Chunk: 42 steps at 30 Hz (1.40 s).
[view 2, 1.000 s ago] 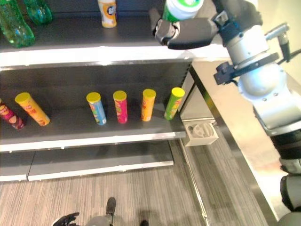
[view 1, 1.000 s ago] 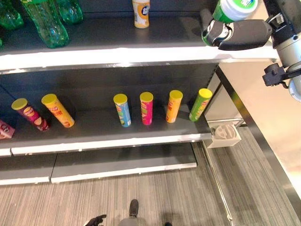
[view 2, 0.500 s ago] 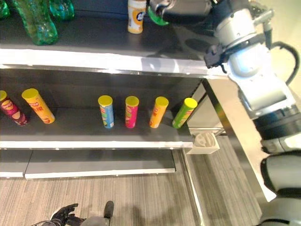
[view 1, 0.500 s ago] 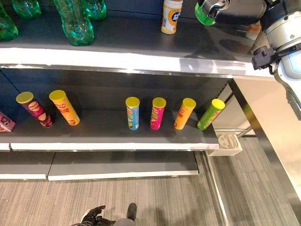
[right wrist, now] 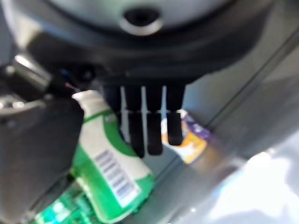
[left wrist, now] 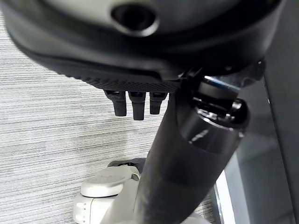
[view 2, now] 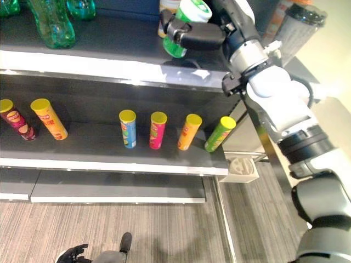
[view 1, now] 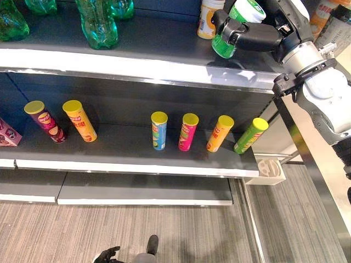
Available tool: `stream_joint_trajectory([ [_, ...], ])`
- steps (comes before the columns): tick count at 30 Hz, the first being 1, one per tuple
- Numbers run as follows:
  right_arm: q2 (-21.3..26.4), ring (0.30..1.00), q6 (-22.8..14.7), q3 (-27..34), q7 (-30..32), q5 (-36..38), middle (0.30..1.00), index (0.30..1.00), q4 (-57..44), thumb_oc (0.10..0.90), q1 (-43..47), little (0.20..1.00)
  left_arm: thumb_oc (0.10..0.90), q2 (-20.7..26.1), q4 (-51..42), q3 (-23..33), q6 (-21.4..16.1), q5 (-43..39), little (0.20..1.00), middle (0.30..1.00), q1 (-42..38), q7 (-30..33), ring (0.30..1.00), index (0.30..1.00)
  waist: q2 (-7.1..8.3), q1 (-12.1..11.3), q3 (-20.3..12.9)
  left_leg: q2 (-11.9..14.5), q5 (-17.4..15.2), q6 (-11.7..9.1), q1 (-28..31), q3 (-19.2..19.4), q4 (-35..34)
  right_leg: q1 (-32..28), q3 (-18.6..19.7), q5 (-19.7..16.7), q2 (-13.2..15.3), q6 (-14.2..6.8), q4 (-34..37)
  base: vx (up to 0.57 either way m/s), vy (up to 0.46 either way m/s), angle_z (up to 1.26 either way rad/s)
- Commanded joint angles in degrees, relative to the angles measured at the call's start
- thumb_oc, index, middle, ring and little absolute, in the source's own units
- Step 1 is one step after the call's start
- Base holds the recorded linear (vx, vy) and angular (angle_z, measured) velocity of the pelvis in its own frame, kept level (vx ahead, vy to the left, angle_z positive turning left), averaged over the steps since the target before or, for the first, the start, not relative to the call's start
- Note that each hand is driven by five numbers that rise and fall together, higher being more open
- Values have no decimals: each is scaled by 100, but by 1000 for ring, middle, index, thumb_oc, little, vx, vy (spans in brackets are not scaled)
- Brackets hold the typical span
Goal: Put the goods on the table back onto the shelves and tidy them up.
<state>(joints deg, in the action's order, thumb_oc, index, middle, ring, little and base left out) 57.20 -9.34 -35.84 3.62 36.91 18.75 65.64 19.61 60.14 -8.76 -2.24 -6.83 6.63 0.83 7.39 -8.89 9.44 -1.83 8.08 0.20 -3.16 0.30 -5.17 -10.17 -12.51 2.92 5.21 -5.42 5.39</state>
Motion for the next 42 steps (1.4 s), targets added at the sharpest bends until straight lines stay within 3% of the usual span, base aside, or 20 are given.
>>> stream_joint_trajectory([
  [1,161,300,-261,-117,171,234,300,300,432,400,1149,300,800,317,121,-334,-167,-199,900,900,-91,97,900,900,130,-223,-352,416,-759,-478,436,78,17,406,-180,-475,368,-500,-39,0,0,0],
  [26,126,300,-219,-716,-90,341,300,300,784,400,1605,300,800,353,111,-448,-194,-217,900,900,-159,76,900,900,270,-259,-259,368,-795,-461,412,-82,17,369,-379,-495,401,-517,-41,1,-2,4],
  [27,139,493,-223,-721,-80,342,493,493,762,529,1606,493,800,354,114,-451,-191,-215,900,900,-162,76,900,900,269,-253,-261,371,-798,-462,413,-79,17,367,-377,-492,401,-517,-39,0,0,0],
  [28,156,759,-219,-724,-69,325,759,759,728,706,1600,759,800,355,110,-450,-190,-212,900,900,-153,70,900,900,270,-248,-266,375,-803,-463,422,-73,17,365,-386,-489,400,-518,-40,0,0,0],
  [29,155,900,-220,-729,-68,311,900,900,735,800,1608,900,800,357,115,-449,-185,-207,900,900,-155,68,900,900,272,-247,-265,377,-803,-463,425,-71,17,362,-386,-489,401,-517,-39,0,0,0],
  [42,106,900,-300,-465,53,486,900,900,763,800,1639,900,800,364,184,-492,-172,-113,900,900,-153,53,900,900,250,-181,-295,389,-848,-460,489,-29,17,347,-358,-485,405,-513,-39,0,0,0],
])
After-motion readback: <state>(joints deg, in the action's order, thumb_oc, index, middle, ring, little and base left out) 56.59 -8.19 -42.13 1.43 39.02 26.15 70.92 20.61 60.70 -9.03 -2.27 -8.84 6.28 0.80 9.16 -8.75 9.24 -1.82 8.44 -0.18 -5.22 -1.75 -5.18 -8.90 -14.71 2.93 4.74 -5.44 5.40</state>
